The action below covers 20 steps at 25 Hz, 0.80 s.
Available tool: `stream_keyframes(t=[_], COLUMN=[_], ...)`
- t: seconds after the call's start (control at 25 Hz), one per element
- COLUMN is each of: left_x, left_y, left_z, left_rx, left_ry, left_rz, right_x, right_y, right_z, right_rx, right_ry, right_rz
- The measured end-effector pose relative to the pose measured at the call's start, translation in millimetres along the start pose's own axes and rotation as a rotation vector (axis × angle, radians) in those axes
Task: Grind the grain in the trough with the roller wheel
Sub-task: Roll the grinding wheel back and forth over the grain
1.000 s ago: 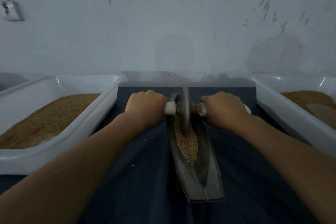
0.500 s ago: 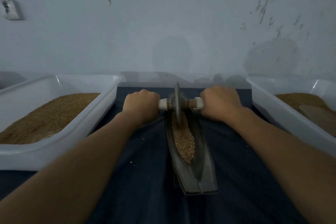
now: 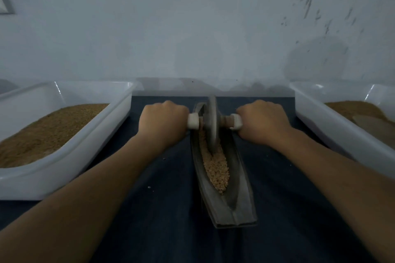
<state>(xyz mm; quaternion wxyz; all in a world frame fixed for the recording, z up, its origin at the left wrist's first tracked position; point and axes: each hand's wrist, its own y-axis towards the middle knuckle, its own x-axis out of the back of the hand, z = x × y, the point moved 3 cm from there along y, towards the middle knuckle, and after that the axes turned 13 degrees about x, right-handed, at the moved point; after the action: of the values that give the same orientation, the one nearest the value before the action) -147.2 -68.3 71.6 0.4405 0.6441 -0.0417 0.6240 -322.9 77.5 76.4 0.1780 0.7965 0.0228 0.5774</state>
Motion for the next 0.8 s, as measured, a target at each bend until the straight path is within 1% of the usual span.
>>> stream_keyframes(t=[0.08,0.16,0.32,0.36,0.44,0.48,0.56,0.6,0.68,0.76,0.8], left_x=[5.7,12.3,20.6,24.3,19.8,12.0,6.6,6.6,7.8,10.1,10.5], left_y=[20.6,9.8,-50.3,-53.3,-44.5,-38.4,-10.3,2.7,9.8,-9.5,-24.2], left_z=[-4.7,-6.2,4.2,7.4,3.9,1.7,-3.6,-4.7,-5.8,-1.6,0.5], left_rx=[0.006,-0.027,-0.114,-0.12,-0.099,-0.079,-0.006,0.022,0.022,-0.018,-0.056], left_ry=[0.036,0.033,-0.001,-0.002,0.03,0.044,0.02,0.016,-0.015,-0.031,-0.043], left_rz=[0.031,0.037,-0.117,-0.147,-0.105,-0.074,-0.019,0.021,0.079,0.045,-0.018], right_x=[-4.4,-4.7,6.8,9.6,7.1,3.1,2.0,3.1,5.5,6.1,6.9], right_y=[13.1,-1.1,-63.0,-68.8,-63.0,-50.6,-18.3,-4.5,4.1,-15.9,-31.4], right_z=[-1.4,-0.5,10.7,12.1,13.7,13.1,10.7,9.0,8.1,8.5,10.5], right_rx=[-0.072,-0.075,0.107,0.126,0.106,0.063,-0.062,-0.085,-0.08,-0.037,0.015], right_ry=[0.043,0.042,-0.2,-0.21,-0.206,-0.186,-0.05,-0.013,0.026,0.008,-0.04], right_rz=[0.029,0.019,-0.263,-0.277,-0.227,-0.176,-0.088,-0.044,0.011,-0.013,-0.08])
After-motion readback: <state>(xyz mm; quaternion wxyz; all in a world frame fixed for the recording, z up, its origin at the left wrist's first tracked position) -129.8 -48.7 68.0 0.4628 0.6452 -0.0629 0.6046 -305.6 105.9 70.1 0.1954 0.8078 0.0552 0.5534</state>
